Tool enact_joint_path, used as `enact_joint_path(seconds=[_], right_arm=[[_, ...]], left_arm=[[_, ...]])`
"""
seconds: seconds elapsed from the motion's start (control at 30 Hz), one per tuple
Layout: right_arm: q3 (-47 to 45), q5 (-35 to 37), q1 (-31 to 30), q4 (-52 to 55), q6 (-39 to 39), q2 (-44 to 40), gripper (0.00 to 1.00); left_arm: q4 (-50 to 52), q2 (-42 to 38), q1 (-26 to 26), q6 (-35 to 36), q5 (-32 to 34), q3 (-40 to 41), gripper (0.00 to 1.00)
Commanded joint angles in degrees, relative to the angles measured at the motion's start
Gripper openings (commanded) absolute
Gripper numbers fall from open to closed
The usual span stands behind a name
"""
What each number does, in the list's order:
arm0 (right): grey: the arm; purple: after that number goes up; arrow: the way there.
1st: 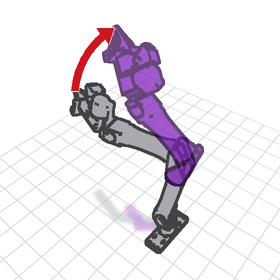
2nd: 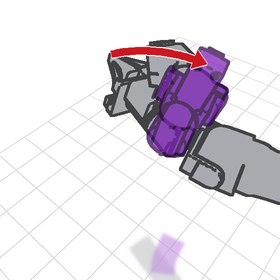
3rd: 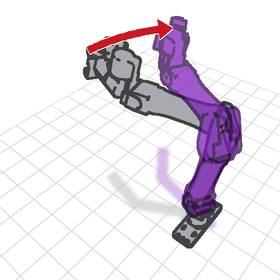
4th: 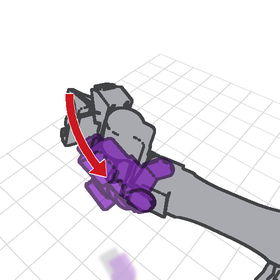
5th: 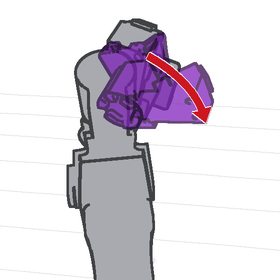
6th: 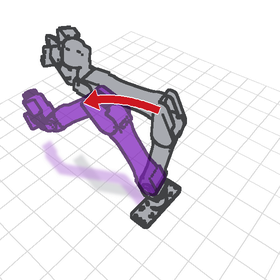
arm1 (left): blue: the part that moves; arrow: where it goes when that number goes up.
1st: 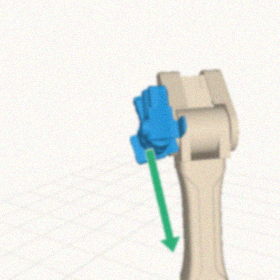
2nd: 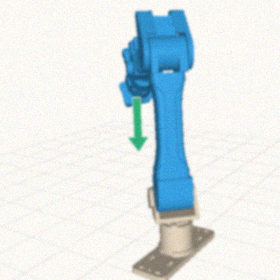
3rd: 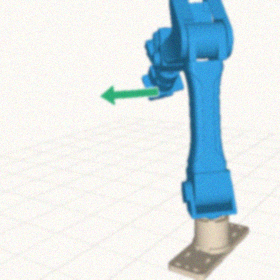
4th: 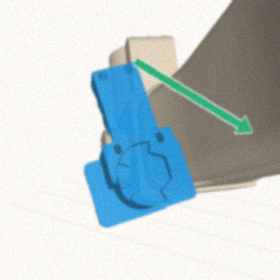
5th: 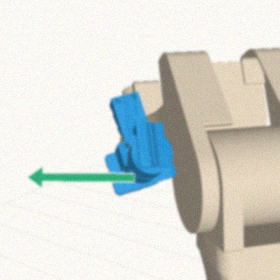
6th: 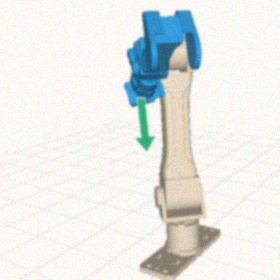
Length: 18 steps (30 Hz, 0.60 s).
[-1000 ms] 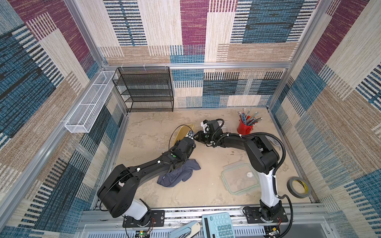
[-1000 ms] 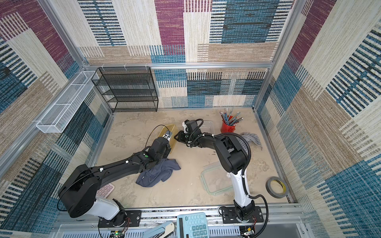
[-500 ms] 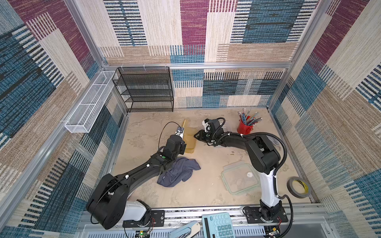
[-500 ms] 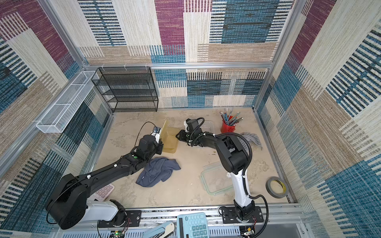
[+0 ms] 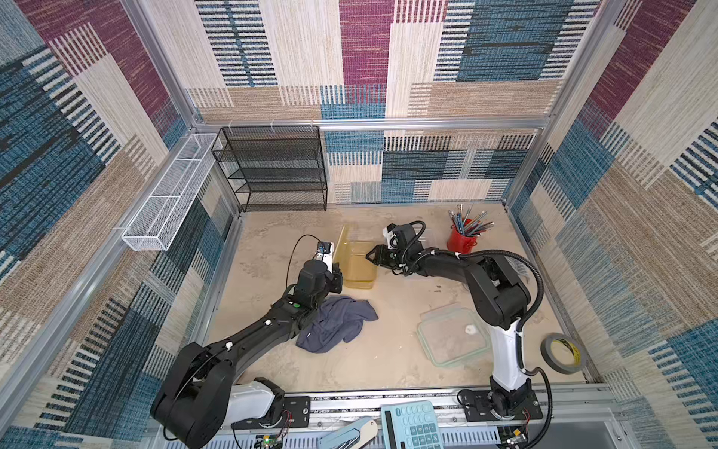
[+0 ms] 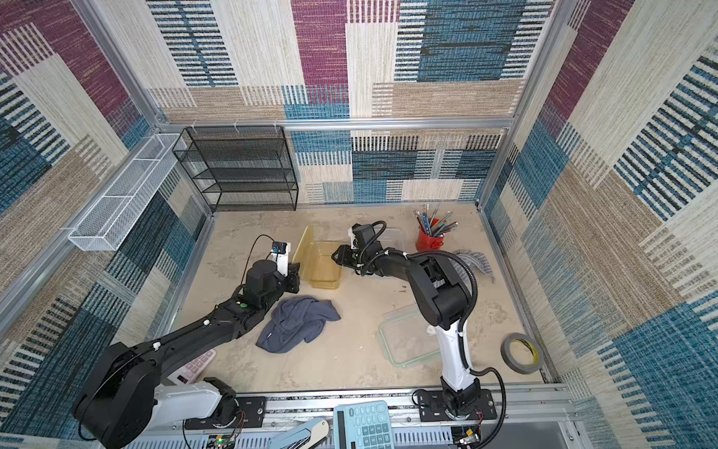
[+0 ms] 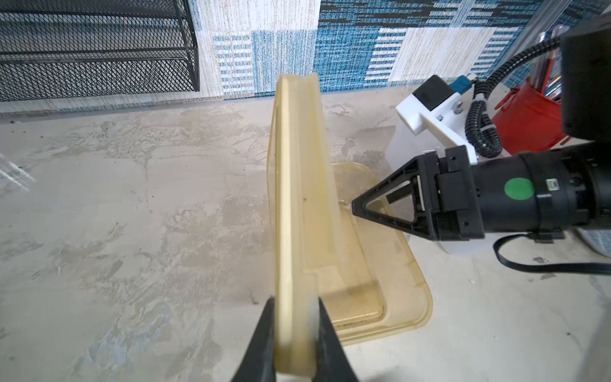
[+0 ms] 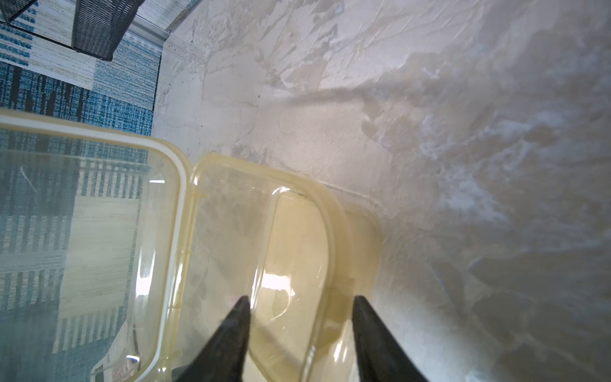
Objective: Wipe the insides of the lunch boxes
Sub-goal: Open the lid of the lunch box, then pick up the cleaning item at the center of the board.
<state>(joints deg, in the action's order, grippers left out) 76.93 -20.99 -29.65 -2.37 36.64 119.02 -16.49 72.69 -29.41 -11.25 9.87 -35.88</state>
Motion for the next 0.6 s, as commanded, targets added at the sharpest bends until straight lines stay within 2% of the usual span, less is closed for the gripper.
enact_joint_path(seconds=[0.0, 0.13, 0.4, 0.57], right_arm=[[-1.05, 0.74, -0.18, -2.79, -1.85, -2.39, 0.68], [-4.42, 4.32, -0.21, -5.34, -4.17, -8.02, 0.80], [-13.27, 11.56, -2.59, -9.21, -8.01, -19.03, 0.90], [-15.72, 18.69, -4.47, -6.55, -7.52, -22.94, 0.99]], left_arm=[[2.08, -0.64, 0.48, -3.05, -4.94, 0.60, 0.16], [2.64, -0.51, 0.93, -3.09, -5.47, -0.04, 0.15], [4.59, -0.42, 1.71, -2.43, -4.55, -1.67, 0.13], [6.36, -1.88, 1.81, -1.92, -2.19, -2.96, 0.13]])
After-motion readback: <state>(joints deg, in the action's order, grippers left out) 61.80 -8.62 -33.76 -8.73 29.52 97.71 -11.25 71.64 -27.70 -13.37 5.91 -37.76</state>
